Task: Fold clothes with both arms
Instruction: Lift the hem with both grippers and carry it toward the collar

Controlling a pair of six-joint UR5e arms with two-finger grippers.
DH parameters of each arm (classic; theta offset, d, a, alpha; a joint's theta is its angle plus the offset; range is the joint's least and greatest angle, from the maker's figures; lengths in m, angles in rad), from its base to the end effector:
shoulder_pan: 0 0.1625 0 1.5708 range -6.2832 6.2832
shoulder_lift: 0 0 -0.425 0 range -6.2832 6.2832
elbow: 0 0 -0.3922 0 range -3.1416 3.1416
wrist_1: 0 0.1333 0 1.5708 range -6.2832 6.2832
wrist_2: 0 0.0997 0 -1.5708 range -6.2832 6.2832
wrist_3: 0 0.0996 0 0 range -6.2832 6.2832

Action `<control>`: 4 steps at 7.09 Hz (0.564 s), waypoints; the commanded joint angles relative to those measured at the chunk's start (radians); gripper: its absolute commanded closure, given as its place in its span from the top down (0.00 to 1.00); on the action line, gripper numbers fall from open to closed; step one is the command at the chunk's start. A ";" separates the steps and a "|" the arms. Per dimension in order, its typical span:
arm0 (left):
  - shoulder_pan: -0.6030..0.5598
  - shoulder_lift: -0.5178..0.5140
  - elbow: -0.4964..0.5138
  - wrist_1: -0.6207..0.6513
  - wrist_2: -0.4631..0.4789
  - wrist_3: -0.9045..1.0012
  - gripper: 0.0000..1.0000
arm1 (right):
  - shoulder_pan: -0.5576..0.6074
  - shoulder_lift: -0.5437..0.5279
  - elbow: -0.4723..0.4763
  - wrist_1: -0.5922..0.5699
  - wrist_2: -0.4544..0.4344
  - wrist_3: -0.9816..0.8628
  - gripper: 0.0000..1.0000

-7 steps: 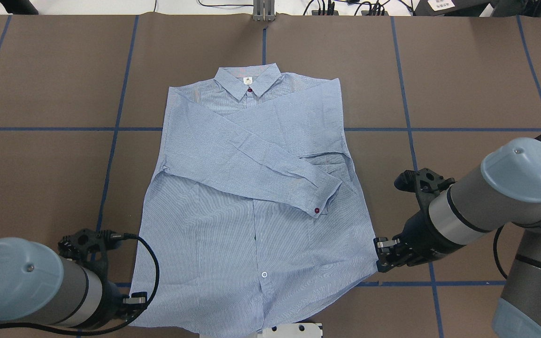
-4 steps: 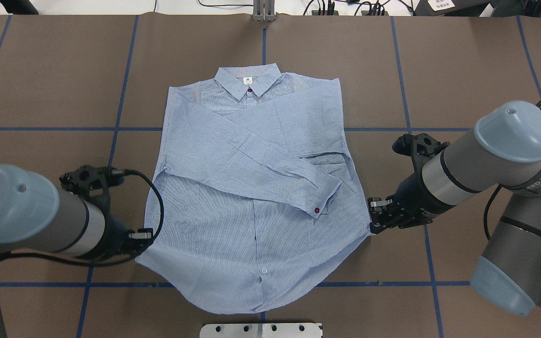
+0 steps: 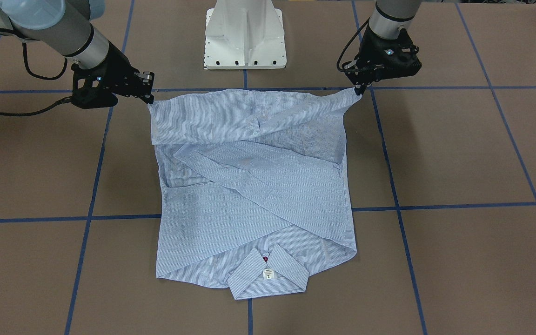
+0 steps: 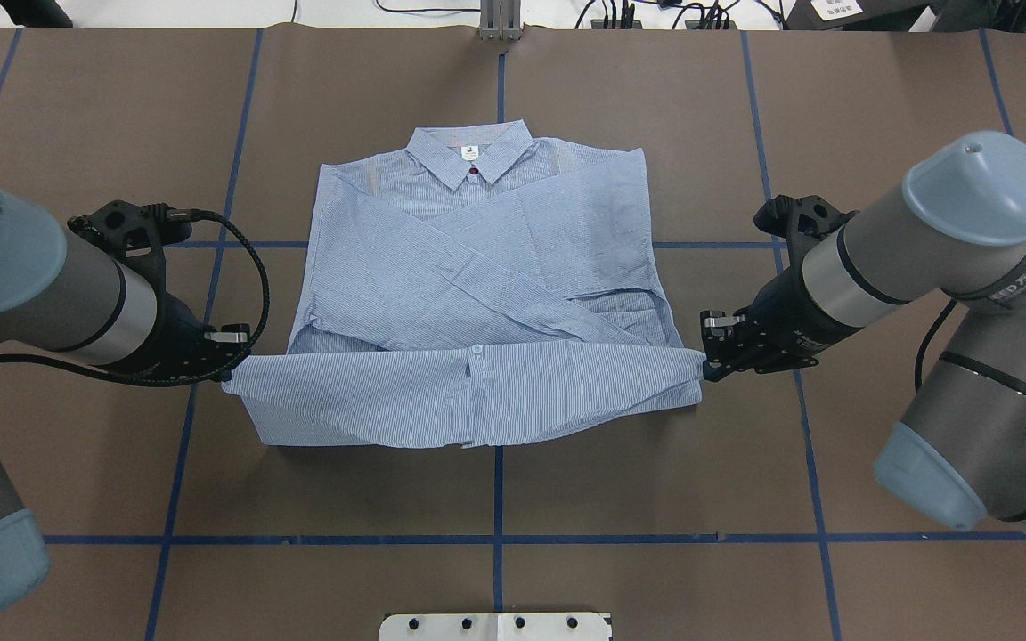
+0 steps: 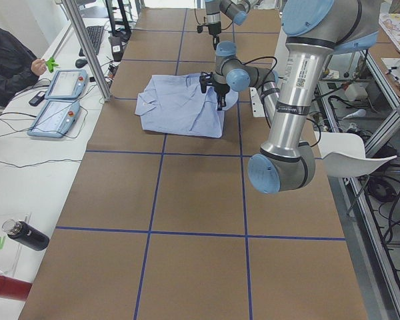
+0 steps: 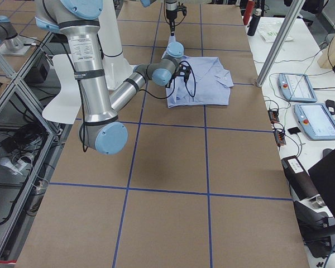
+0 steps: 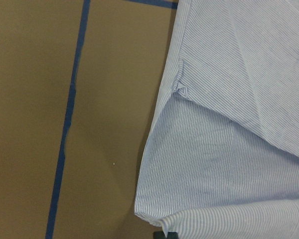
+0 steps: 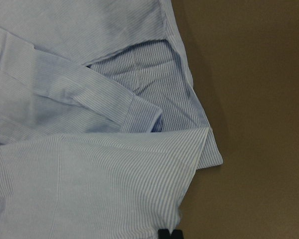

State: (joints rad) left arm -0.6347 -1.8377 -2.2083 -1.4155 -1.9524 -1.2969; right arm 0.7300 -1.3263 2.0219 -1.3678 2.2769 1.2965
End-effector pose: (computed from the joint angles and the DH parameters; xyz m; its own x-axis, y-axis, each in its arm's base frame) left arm 0.3379 -0.3683 0.2640 0.6613 -0.1752 -0.7294 0.1737 0.9817 -0.0783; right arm -0.3457 -0.4015 0.2927 0.4817 0.1544 0.8626 0.0014 0.9842 -0.1770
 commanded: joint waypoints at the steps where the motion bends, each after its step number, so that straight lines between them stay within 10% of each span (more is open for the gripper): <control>1: -0.028 -0.038 0.063 -0.008 -0.008 0.004 0.00 | 0.078 0.048 -0.049 -0.001 -0.002 0.000 0.00; 4: -0.084 -0.130 0.159 -0.013 -0.008 0.005 0.00 | 0.123 0.110 -0.121 -0.001 -0.022 0.006 0.00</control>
State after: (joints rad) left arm -0.6894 -1.9333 -2.0897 -1.4241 -1.9603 -1.2928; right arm 0.8334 -1.2355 1.9316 -1.3687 2.2675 1.3046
